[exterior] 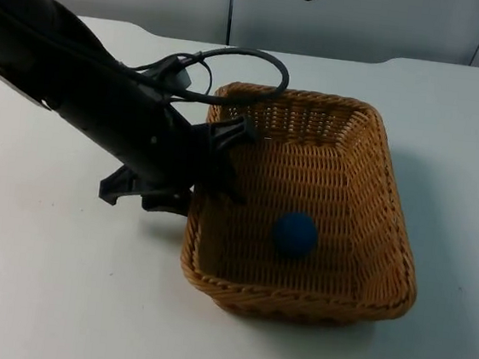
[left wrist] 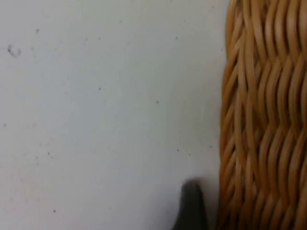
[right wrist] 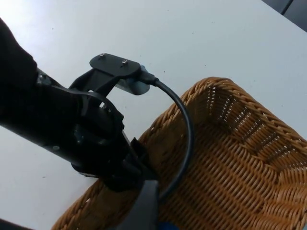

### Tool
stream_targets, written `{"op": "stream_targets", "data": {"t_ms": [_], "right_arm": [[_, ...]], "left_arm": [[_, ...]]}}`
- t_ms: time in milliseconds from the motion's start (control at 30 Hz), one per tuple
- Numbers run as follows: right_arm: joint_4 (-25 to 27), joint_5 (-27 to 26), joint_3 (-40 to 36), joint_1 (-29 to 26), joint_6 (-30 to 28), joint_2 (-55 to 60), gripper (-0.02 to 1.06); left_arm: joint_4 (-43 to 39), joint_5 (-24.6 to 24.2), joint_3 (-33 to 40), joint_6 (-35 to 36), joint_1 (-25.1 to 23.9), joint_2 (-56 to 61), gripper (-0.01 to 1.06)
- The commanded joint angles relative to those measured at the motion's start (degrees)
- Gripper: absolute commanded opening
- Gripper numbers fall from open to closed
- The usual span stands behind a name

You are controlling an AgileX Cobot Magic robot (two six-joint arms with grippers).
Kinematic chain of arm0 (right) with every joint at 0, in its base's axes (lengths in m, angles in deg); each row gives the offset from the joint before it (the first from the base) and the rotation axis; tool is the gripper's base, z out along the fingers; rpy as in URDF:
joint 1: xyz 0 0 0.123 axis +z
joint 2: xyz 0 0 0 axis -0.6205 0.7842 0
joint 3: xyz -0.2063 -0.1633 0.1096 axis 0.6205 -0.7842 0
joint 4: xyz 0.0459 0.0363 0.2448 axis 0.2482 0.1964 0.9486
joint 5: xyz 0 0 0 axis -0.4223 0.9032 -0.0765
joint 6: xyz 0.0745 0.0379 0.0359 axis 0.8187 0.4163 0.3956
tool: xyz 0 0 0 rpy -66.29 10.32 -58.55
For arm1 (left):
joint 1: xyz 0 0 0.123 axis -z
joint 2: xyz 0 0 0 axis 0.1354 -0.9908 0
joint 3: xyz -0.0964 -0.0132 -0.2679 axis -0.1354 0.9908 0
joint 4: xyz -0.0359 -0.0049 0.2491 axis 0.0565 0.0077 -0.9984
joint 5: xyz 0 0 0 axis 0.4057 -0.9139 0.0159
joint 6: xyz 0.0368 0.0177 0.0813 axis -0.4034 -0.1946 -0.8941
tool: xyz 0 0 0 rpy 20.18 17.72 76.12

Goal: Pick up the basket with the left hand and place the ball into the basket with the right hand.

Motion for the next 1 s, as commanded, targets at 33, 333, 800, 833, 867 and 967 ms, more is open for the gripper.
{"op": "stream_targets", "data": {"t_ms": [33,333,800,833,867,967], "right_arm": [[0.00,-0.11,0.01,0.33,-0.46,-0.62,0.85],[0.00,-0.11,0.01,0.33,-0.46,-0.62,0.85],[0.00,0.21,-0.49,0.33,-0.89,-5.44,0.85],[0.00,-0.19,-1.50,0.33,-0.89,-6.23,0.85],[0.00,-0.19,-1.50,0.33,-0.89,-6.23,0.85],[0.00,-2.89,-6.82,0.33,-1.02,-9.28,0.85]], "left_arm": [[-0.35,0.12,-0.16,0.01,0.37,1.19,0.73],[-4.98,0.95,-0.16,0.01,-0.45,5.80,0.74],[-31.49,-7.69,1.14,11.59,-10.44,25.78,0.74],[-34.34,-7.69,2.25,13.32,-10.44,27.63,0.74],[-34.34,-7.69,2.25,13.32,-10.44,27.63,0.74],[-37.03,-6.72,6.80,13.79,-10.44,33.14,0.74]]}}
